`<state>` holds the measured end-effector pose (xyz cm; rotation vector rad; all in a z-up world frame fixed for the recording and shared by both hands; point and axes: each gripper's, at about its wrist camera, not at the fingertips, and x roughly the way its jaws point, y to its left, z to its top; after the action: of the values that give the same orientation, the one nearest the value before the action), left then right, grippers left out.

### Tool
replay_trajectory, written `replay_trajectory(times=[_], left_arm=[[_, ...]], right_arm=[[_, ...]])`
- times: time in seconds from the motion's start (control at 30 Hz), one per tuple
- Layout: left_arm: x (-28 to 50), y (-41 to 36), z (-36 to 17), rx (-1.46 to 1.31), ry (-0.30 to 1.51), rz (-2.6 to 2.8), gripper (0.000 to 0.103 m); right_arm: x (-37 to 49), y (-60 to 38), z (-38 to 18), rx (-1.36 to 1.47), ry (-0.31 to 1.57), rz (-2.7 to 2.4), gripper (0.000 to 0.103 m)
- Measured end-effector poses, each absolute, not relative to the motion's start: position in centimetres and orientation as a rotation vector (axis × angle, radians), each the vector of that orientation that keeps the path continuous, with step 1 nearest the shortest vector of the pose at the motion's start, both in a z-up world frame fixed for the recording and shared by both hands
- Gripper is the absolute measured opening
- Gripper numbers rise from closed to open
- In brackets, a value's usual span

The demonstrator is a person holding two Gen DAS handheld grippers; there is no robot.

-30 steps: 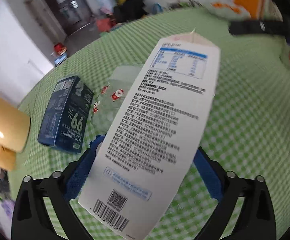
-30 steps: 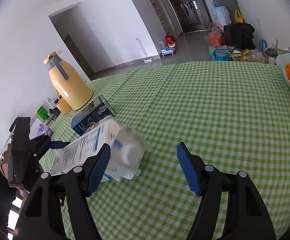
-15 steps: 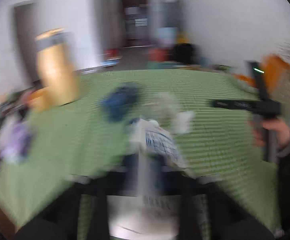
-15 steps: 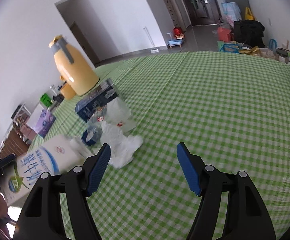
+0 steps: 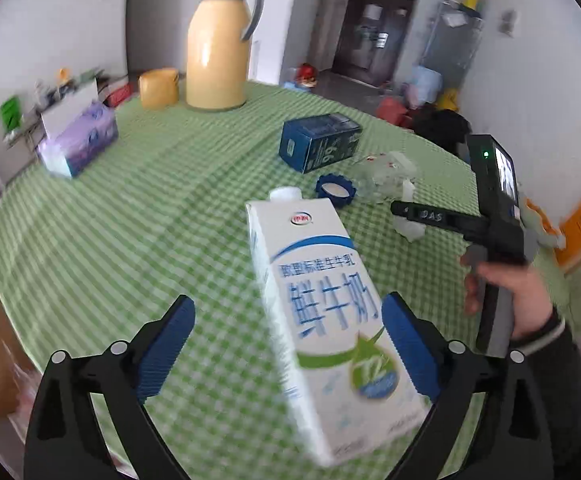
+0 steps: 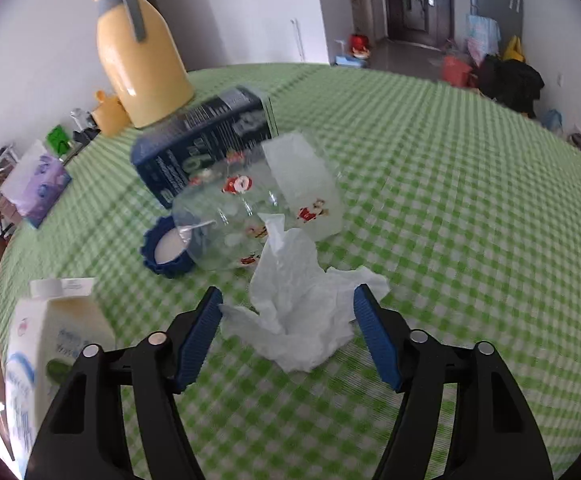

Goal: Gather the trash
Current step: 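Grasp the white milk carton with the left gripper while the right gripper grasps the white tissue, then carry the milk carton and tissue over the cardboard box with both grippers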

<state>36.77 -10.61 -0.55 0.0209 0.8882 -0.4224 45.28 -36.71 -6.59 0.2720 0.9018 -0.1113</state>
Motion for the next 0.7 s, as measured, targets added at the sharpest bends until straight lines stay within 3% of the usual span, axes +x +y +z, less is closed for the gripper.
replay_trajectory(times=[0.03,0.1,0.33,0.47,0.7], left_arm=[[37.2,-11.4,-1.1,0.032,0.898,-0.424,0.097],[38.1,-13.7,-2.1,0.09,0.959,-0.327,0.095],[40.1,-17.2,-4.4,0.237,1.041,-0.27,0.095],[41.0,-15.6,-5.3,0.173,1.139,-0.319,0.076],[38.7,-12.9,-2.8,0.153,0.992,-0.322,0.072]], right_arm=[[45.4,-36.7,-7.0,0.282,0.915,-0.117,0.045],[44.9,-36.7,-7.1,0.291,0.913,-0.135,0.01],[39.7,-37.9,-5.5,0.315,0.868,-0.072,0.006],[36.5,-38.0,-3.5,0.327,0.802,-0.047,0.006],[32.9,-35.7,0.3,0.298,0.707,0.026,0.006]])
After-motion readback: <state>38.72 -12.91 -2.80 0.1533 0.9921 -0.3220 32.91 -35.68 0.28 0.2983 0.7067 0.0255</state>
